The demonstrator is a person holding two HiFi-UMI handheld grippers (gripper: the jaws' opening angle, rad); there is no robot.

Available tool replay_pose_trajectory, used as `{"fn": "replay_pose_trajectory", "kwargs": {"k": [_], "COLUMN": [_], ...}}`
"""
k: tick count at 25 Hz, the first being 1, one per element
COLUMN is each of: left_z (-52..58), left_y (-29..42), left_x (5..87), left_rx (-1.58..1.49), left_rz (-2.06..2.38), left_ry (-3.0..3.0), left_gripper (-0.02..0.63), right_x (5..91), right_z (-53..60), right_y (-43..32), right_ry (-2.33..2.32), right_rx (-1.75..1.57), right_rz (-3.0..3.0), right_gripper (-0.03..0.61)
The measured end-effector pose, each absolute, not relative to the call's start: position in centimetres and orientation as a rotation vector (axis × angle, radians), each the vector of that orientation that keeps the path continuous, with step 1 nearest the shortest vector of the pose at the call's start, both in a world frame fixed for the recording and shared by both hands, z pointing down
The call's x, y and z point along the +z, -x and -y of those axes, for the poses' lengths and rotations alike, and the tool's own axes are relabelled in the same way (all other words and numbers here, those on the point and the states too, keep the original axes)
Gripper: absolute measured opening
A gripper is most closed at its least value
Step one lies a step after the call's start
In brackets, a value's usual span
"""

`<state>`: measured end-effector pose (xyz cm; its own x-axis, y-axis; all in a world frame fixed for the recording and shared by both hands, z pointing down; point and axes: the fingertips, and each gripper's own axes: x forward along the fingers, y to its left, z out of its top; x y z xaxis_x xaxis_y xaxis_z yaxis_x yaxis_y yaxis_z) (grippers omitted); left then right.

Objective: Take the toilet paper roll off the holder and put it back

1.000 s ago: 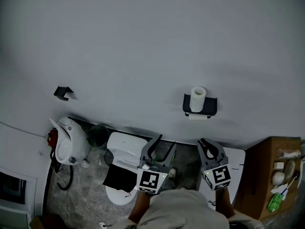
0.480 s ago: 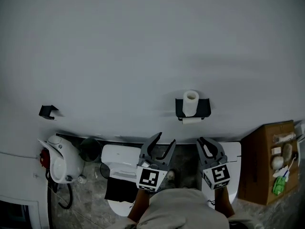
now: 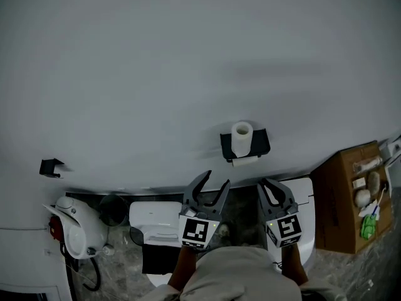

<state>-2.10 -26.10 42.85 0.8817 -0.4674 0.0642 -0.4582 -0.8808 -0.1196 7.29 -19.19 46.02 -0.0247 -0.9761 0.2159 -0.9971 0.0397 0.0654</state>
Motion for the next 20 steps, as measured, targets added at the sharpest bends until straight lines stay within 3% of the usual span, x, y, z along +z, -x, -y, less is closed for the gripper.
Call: {"fn": "replay_pose_trajectory", "kwargs": {"k": [20], "left_z": [30.0], "left_y": [-2.9], "left_x": [43.9], "left_rx": [-0.174], "left_rz": [-0.581], "left_ry": [2.996], "left_gripper": [0.221], "right_x": [47.0], "right_z": [21.8], "right_y": [-10.8], "right_ry": [-2.131], "right_rx": [0.197], "right_rz": [2.016], "right_gripper": [0.040]}}
